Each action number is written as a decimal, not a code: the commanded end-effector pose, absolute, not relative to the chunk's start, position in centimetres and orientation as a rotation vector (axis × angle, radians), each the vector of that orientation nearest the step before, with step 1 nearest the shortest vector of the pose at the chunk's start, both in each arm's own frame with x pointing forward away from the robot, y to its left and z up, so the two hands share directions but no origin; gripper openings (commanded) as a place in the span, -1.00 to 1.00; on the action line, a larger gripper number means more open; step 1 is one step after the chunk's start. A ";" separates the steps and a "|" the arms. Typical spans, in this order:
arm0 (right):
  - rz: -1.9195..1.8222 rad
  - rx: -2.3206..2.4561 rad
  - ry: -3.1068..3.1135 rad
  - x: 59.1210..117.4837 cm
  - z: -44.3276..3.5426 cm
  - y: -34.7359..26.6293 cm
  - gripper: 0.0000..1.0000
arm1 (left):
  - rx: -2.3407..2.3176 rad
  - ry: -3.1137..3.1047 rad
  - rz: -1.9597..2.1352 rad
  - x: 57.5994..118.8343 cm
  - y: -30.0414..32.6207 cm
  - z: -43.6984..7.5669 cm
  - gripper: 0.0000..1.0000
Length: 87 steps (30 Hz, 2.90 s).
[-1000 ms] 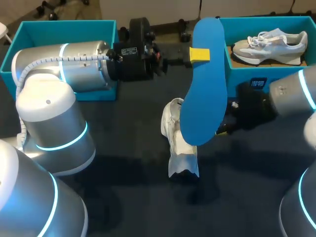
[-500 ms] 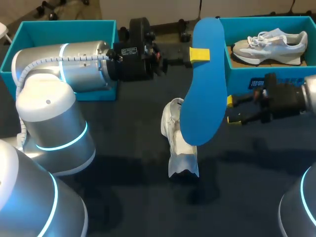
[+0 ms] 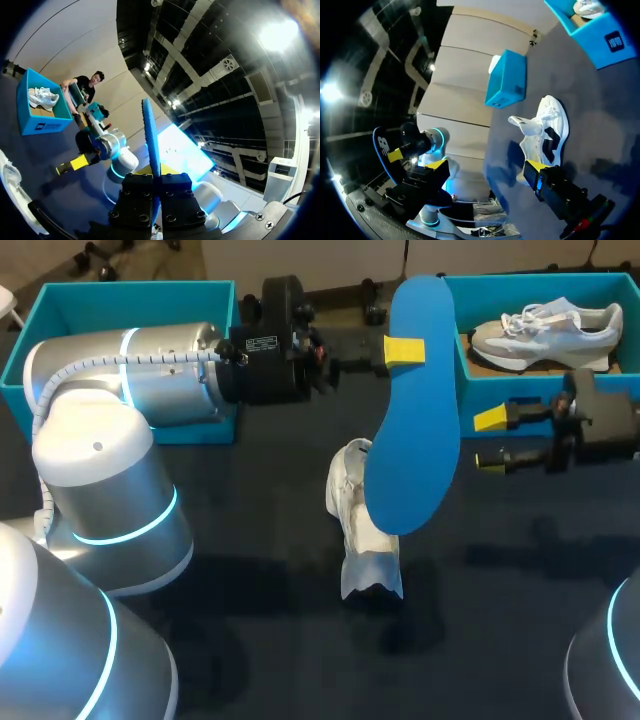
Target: Take the shoe out of the shoebox, open the shoe tongue, remove and reinsert the insole, then place the shoe into the shoebox
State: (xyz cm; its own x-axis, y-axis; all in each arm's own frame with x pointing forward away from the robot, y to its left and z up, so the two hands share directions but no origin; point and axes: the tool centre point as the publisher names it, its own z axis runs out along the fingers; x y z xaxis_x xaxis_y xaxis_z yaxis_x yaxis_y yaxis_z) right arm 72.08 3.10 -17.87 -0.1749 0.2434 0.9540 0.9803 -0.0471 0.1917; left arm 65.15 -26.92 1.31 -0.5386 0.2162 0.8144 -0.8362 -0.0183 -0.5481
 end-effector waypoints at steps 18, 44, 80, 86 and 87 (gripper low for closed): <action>-1.298 -1.341 -1.497 72.6 -15.6 2.4 1.00 | 0.586 -1.551 1.740 65.7 -26.7 0.9 -1.00; -1.298 -1.341 -1.497 72.6 -15.6 2.4 1.00 | -1.026 -2.094 2.409 69.0 -26.8 -3.5 -1.00; -1.307 -1.370 -1.474 72.8 -15.5 2.5 1.00 | -1.763 -2.067 2.586 69.8 -26.3 -5.6 -1.00; -1.308 -1.424 -1.441 73.3 -15.2 2.7 1.00 | -2.077 -2.056 2.544 70.0 -26.1 -7.7 -1.00; -1.302 -1.441 -1.437 73.4 -15.1 2.8 1.00 | -2.142 -2.046 2.528 70.1 -26.1 -8.1 -1.00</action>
State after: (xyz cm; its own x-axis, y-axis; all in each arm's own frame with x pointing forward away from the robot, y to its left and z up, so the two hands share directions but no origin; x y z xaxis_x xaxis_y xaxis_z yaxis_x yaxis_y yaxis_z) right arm 73.62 2.36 -15.37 -0.1348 0.2487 0.9592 0.9788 -0.1171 0.1679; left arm 70.28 -26.34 -7.26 -0.3152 0.0782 -0.9458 0.9113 -0.2533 -0.3247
